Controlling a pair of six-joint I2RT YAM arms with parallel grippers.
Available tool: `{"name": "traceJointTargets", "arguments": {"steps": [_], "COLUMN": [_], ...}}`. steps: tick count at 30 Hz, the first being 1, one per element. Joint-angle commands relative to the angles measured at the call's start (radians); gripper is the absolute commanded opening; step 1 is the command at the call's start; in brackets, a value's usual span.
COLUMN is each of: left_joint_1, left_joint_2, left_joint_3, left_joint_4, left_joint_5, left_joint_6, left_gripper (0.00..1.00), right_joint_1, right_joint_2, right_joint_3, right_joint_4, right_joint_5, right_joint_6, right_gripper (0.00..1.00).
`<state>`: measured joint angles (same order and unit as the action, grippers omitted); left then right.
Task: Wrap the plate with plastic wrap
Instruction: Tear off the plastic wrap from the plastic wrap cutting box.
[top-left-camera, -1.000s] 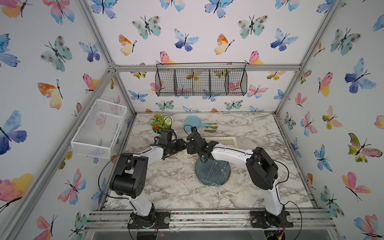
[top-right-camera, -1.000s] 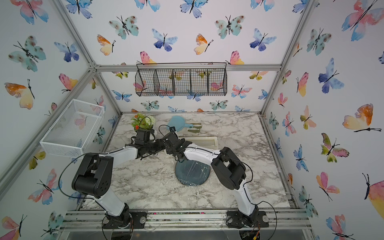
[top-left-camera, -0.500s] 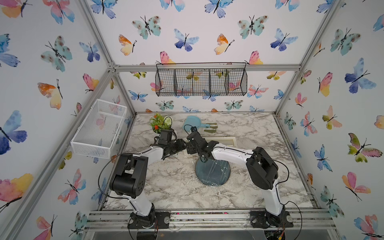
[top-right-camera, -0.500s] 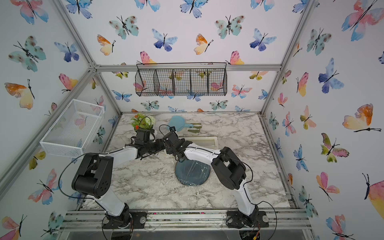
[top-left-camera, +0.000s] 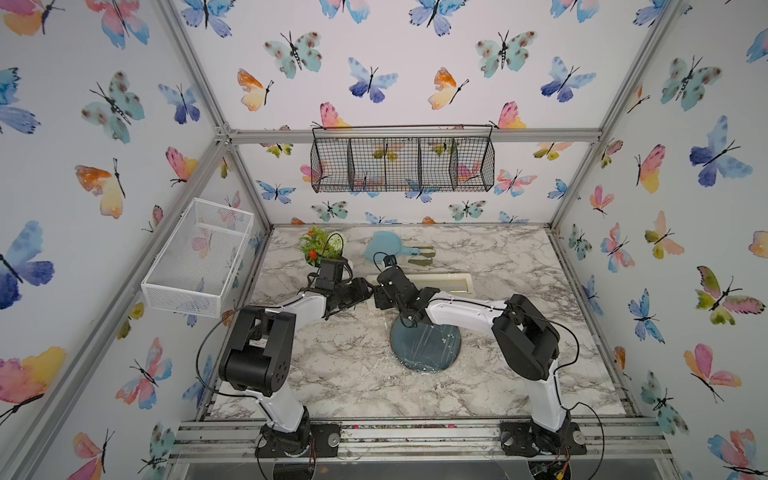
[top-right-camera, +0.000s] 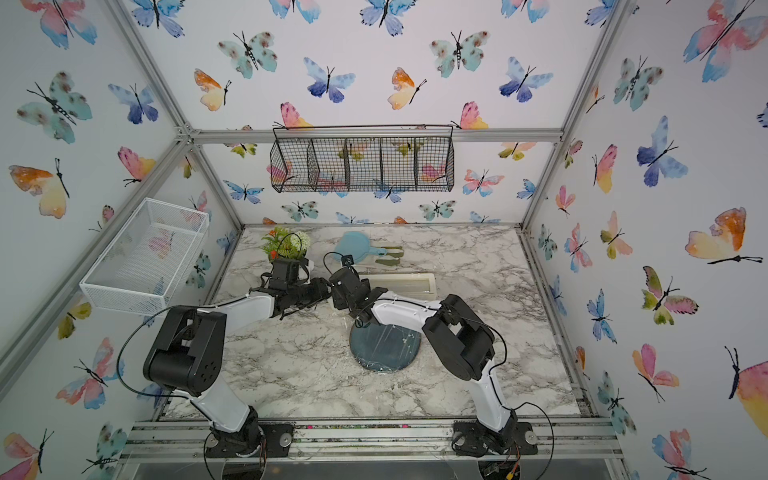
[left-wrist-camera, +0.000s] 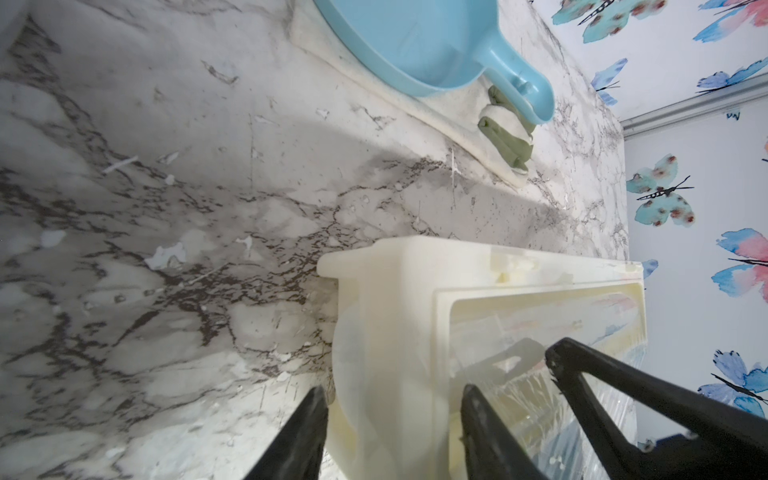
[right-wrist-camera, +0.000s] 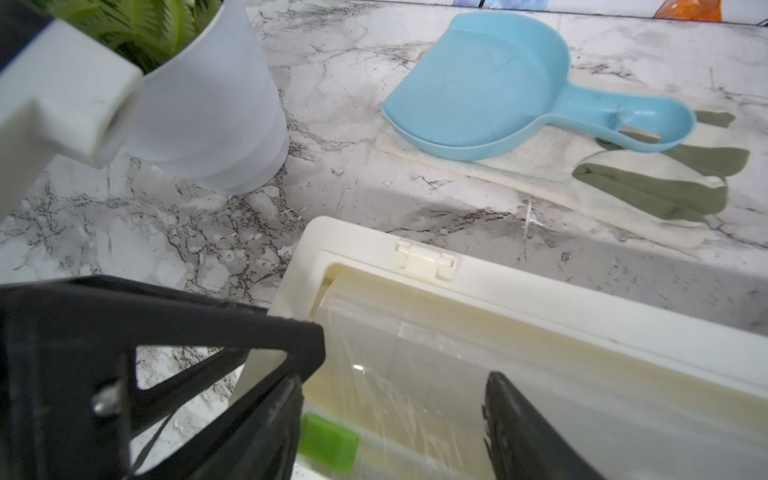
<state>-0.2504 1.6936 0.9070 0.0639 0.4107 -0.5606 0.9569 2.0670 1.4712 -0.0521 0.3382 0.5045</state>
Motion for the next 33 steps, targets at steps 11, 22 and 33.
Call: {"name": "traceJointTargets", "arguments": {"steps": [11,22,33], "left_joint_1": [0.002,0.002,0.006], "left_joint_2": [0.078,0.09,0.109], "left_joint_3": [-0.008,0.0,0.012], "left_joint_4": [-0.149,-0.167,-0.202], "left_joint_5": [-0.076,-0.084,-0.102], "left_joint_6": [0.022,0.028,0.044], "left_gripper": [0.48,0.46,0.43], "right_joint_1": [0.02,0.022,-0.015], "right_joint_2": [0.065,0.073,0.057], "right_joint_3": [-0.017,-0.004,-0.034], "right_joint_4": [-0.133,-0.23,-0.27], "right_joint_5": [-0.006,0.099,0.108], "right_joint_6": [0.024,-0.009,0.07], "right_gripper": [0.65,0.62,0.61]}}
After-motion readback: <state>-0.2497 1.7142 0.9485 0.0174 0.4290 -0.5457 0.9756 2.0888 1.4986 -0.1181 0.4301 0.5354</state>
